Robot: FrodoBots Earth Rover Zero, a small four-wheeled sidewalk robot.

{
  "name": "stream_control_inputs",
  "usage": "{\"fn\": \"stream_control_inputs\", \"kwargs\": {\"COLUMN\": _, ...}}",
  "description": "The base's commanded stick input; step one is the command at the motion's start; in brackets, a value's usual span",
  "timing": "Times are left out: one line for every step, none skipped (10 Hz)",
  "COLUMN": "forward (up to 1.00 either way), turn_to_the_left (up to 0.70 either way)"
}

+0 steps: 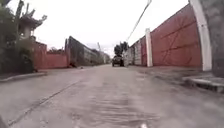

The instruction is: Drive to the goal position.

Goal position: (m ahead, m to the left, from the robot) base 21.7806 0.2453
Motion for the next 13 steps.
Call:
{"fn": "stream_control_inputs", "kwargs": {"forward": 1.00, "turn_to_the_left": 0.00}}
{"fn": "stream_control_inputs", "kwargs": {"forward": 1.00, "turn_to_the_left": 0.00}}
{"fn": "stream_control_inputs", "kwargs": {"forward": 1.00, "turn_to_the_left": 0.00}}
{"fn": "stream_control_inputs", "kwargs": {"forward": 1.00, "turn_to_the_left": 0.00}}
{"fn": "stream_control_inputs", "kwargs": {"forward": 1.00, "turn_to_the_left": 0.00}}
{"fn": "stream_control_inputs", "kwargs": {"forward": 1.00, "turn_to_the_left": 0.00}}
{"fn": "stream_control_inputs", "kwargs": {"forward": 1.00, "turn_to_the_left": 0.00}}
{"fn": "stream_control_inputs", "kwargs": {"forward": 1.00, "turn_to_the_left": 0.00}}
{"fn": "stream_control_inputs", "kwargs": {"forward": 1.00, "turn_to_the_left": 0.00}}
{"fn": "stream_control_inputs", "kwargs": {"forward": 1.00, "turn_to_the_left": 0.00}}
{"fn": "stream_control_inputs", "kwargs": {"forward": 1.00, "turn_to_the_left": 0.00}}
{"fn": "stream_control_inputs", "kwargs": {"forward": 1.00, "turn_to_the_left": 0.00}}
{"fn": "stream_control_inputs", "kwargs": {"forward": 1.00, "turn_to_the_left": 0.00}}
